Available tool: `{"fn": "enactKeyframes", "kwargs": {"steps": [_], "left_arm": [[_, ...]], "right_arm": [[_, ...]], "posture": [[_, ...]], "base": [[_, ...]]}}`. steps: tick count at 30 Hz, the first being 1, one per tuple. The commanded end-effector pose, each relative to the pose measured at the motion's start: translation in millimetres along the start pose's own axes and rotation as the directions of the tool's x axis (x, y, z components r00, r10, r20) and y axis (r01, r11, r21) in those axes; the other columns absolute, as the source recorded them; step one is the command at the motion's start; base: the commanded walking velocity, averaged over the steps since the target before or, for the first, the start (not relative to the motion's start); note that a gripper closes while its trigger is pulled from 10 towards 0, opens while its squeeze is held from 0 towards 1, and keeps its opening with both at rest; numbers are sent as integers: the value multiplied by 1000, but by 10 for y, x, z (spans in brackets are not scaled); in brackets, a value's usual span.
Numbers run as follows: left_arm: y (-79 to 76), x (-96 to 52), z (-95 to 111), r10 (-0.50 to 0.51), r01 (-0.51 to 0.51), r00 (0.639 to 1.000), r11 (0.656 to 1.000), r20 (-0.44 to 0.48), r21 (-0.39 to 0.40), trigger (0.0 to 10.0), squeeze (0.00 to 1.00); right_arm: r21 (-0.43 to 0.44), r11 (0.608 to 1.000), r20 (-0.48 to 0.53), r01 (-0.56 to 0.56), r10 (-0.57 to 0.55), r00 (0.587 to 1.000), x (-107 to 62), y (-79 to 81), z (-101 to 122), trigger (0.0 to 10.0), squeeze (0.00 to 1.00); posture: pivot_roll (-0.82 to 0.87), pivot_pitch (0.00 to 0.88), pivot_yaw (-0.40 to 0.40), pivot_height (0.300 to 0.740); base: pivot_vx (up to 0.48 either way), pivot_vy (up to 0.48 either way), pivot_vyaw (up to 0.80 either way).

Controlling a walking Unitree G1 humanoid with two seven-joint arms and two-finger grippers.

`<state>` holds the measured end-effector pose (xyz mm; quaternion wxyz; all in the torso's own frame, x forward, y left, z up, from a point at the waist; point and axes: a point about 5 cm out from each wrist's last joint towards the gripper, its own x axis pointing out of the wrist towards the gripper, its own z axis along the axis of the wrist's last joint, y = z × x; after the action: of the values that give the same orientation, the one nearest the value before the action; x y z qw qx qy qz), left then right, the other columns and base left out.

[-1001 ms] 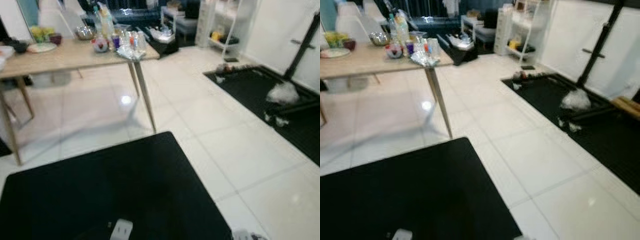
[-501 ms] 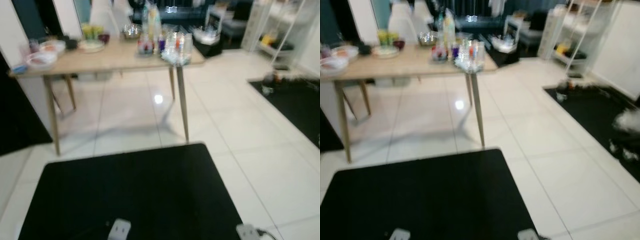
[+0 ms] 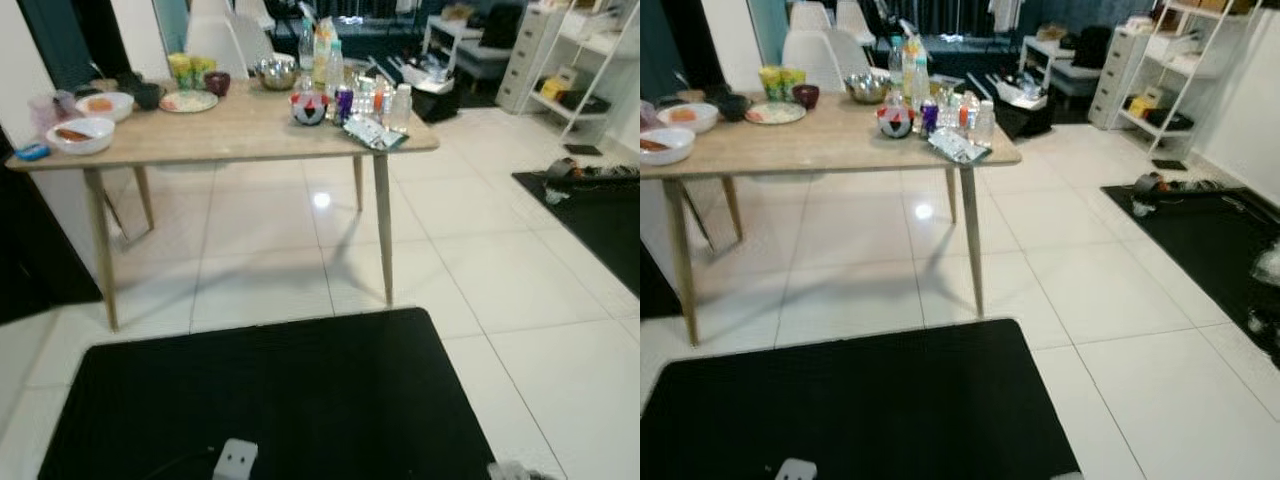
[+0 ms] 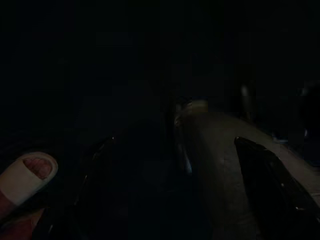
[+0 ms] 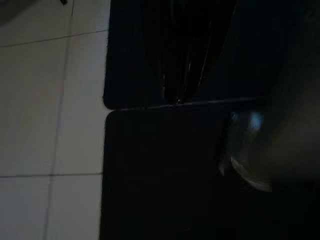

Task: Restocking fridge

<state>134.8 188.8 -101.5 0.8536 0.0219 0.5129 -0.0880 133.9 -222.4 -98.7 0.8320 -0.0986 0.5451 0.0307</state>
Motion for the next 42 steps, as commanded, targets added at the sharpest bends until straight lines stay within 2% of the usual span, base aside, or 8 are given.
{"fn": "enactKeyframes", "kwargs": {"steps": [1, 8, 10, 12, 14, 26, 36, 42], "left_arm": [[-48, 9, -22, -1, 1, 1000, 1000, -10, -14, 10000, 0], [45, -2, 41, -1, 1, 1000, 999, -4, 37, 10000, 0], [78, -12, 31, 6, -5, 1000, 999, -10, 42, 10000, 0], [111, -22, 17, 13, -13, 1000, 999, -18, 49, 10000, 0], [127, -25, 16, 23, -23, 1000, 999, -15, 23, 10000, 0], [36, 2, 46, -8, 8, 1000, 1000, -7, 27, 10000, 0], [55, -21, -48, -8, 10, 999, 999, -38, 47, 10000, 0], [30, -16, -55, -14, 16, 999, 998, -42, 58, 10000, 0]], "right_arm": [[1, 1000, -9, 25, -25, 1000, -5, -65, 7, 10000, 0], [36, 999, 57, 15, -17, 998, 29, 44, 237, 10000, 0], [62, 998, 38, 2, -5, 999, 33, 117, 173, 10000, 0], [17, 999, -8, -27, 27, 1000, 28, 220, 29, 10000, 0], [21, 999, -26, -32, 32, 999, 24, 249, -31, 10000, 0], [32, 999, -15, 19, -19, 1000, 7, 45, -18, 10000, 0], [27, 1000, -51, 6, -5, 999, -7, 112, -166, 10000, 0], [23, 1000, -42, 10, -9, 999, -3, 90, -128, 10000, 0]], "posture": [[79, 0, -50, 738], [83, 0, -11, 738], [90, 0, -17, 738], [99, 0, -16, 738], [103, 0, -12, 738], [68, 0, 17, 738], [65, 0, 26, 738], [63, 0, 23, 738]], "base": [[337, 0, 0], [361, 0, 0], [480, 0, 0], [480, 0, 0], [480, 0, 0], [395, 0, 0], [466, 0, 0], [476, 0, 0]]}}
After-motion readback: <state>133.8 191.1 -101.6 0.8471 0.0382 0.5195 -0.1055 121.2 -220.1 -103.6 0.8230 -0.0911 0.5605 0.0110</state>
